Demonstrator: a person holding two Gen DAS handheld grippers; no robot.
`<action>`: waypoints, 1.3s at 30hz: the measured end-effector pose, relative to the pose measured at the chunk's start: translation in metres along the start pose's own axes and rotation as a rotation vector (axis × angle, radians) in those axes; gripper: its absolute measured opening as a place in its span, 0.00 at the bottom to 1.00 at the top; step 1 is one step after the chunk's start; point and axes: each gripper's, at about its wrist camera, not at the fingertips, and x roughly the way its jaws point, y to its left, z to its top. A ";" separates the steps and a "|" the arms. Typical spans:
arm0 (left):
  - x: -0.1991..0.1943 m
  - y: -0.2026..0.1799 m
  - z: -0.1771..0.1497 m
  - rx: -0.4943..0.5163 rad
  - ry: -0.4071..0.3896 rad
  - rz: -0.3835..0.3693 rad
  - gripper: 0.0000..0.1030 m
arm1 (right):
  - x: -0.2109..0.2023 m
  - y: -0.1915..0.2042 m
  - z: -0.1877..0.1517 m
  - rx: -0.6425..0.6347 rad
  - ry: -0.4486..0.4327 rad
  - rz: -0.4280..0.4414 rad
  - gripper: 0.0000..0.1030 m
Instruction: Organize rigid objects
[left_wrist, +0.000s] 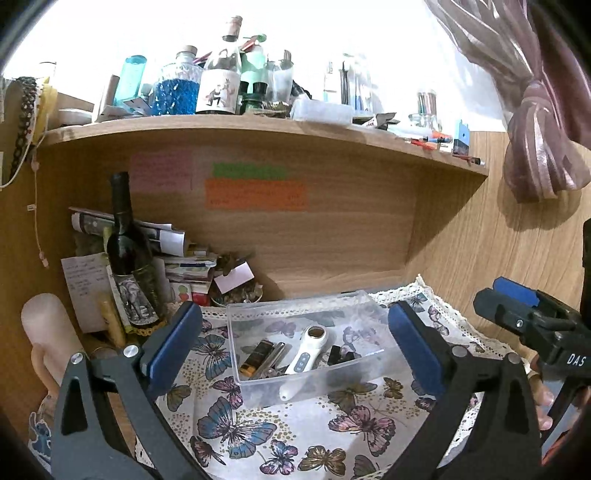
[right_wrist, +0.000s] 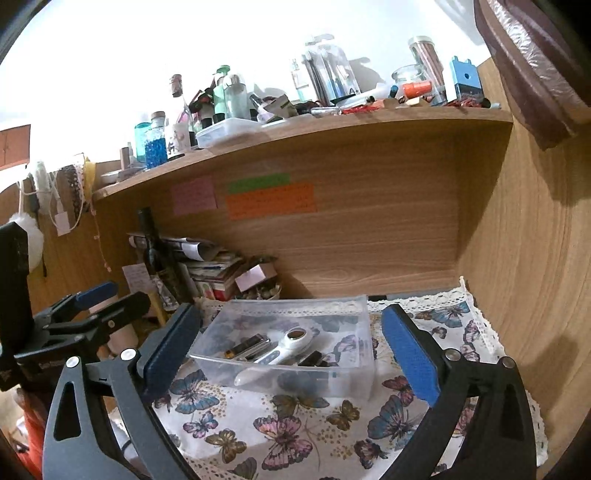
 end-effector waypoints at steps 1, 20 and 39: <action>-0.001 0.000 0.000 0.000 -0.002 0.002 1.00 | -0.001 0.000 0.000 0.000 -0.002 0.000 0.96; -0.002 -0.002 -0.001 -0.010 0.007 0.007 1.00 | -0.010 0.002 -0.001 -0.001 -0.020 0.004 0.99; -0.007 -0.010 -0.001 0.018 -0.010 0.001 1.00 | -0.014 0.008 -0.001 -0.023 -0.028 0.020 0.99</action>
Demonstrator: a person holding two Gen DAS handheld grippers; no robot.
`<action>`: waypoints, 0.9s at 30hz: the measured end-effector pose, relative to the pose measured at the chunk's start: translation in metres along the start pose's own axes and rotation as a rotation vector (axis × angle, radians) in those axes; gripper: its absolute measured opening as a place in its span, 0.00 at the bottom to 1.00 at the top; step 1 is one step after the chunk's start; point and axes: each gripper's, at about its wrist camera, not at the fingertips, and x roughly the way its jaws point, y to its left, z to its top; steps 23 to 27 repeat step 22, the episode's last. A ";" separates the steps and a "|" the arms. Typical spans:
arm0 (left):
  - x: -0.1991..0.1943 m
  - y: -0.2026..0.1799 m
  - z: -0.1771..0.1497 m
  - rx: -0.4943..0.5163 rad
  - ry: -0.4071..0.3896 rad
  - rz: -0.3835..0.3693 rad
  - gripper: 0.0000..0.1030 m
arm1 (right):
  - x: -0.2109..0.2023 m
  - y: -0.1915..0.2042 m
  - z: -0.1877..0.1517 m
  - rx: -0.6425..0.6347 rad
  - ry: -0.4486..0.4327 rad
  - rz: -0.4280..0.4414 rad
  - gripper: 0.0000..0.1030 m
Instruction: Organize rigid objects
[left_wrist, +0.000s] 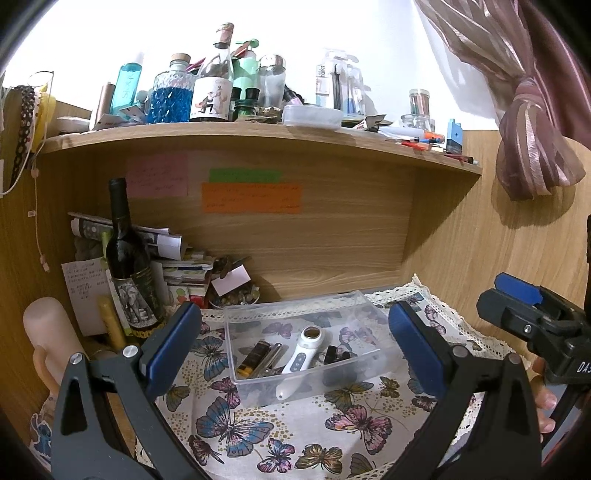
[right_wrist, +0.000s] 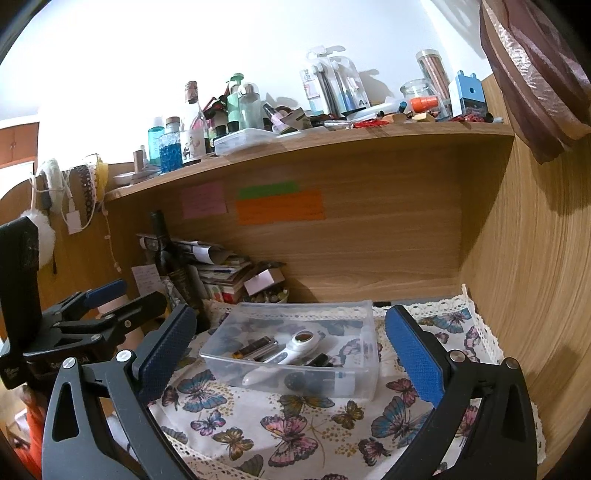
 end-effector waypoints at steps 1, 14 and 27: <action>0.000 0.000 0.000 0.002 -0.002 0.000 1.00 | 0.000 0.001 0.000 -0.001 -0.001 0.000 0.99; -0.004 -0.004 0.000 0.012 -0.013 -0.006 1.00 | 0.001 0.003 -0.001 -0.023 0.001 -0.036 1.00; -0.004 -0.005 -0.002 0.012 -0.014 -0.008 1.00 | 0.006 0.005 -0.004 -0.038 0.014 -0.042 1.00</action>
